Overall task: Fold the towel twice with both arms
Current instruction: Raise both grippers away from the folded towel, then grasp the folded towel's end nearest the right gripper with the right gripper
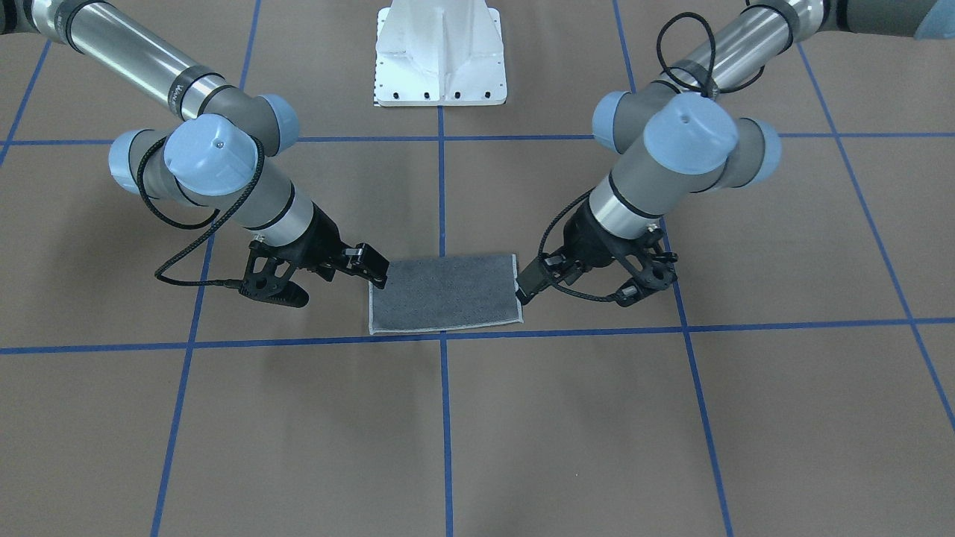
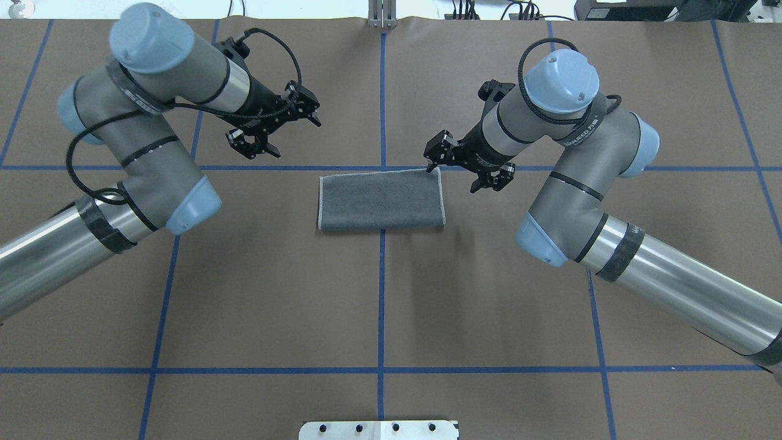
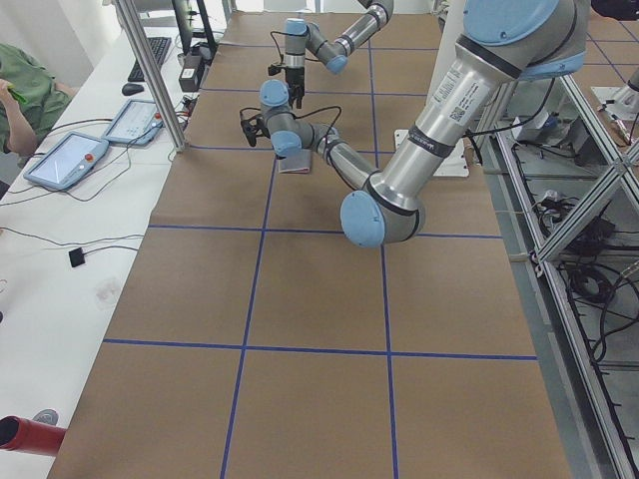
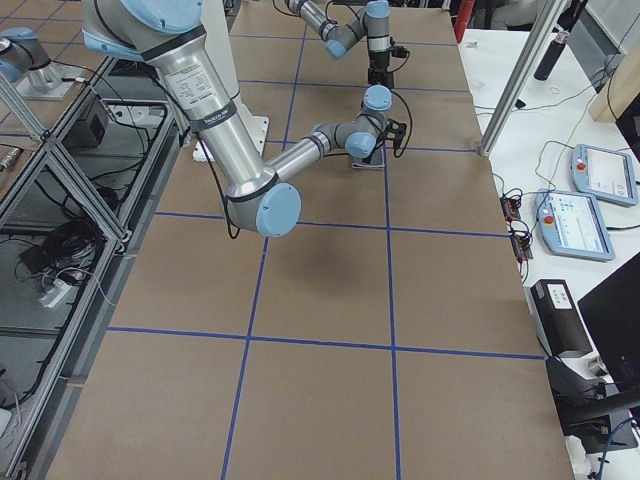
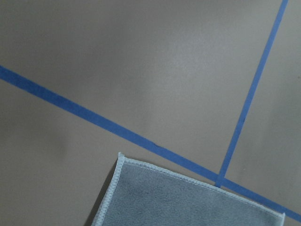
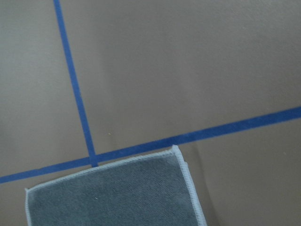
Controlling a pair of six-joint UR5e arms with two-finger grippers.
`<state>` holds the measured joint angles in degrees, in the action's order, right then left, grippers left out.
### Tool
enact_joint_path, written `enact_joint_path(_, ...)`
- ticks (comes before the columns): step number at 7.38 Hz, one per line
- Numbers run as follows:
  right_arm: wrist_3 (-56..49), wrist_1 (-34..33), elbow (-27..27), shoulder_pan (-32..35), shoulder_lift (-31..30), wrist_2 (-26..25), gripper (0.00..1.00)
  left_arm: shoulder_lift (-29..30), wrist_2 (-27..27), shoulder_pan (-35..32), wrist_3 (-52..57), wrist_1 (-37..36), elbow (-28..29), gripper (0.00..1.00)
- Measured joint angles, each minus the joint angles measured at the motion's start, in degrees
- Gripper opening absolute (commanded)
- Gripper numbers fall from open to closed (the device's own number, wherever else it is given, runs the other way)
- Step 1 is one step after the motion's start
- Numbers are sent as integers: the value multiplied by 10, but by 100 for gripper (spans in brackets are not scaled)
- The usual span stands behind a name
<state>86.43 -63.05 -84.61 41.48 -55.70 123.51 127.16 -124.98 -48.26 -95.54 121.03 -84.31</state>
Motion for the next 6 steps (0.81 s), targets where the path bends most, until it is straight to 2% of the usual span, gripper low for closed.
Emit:
enact_joint_path(3, 1, -19, 0, -39, -3, -35, 98, -28, -47, -52, 99, -29, -15, 100)
enact_joint_path(4, 1, -20, 1, -46, -3, -45, 91, -38, -49, -56, 114, -31, -19, 100)
enact_joint_path(6, 1, -21, 4, -50, -3, -51, 87, -45, -49, -56, 123, -32, -20, 100)
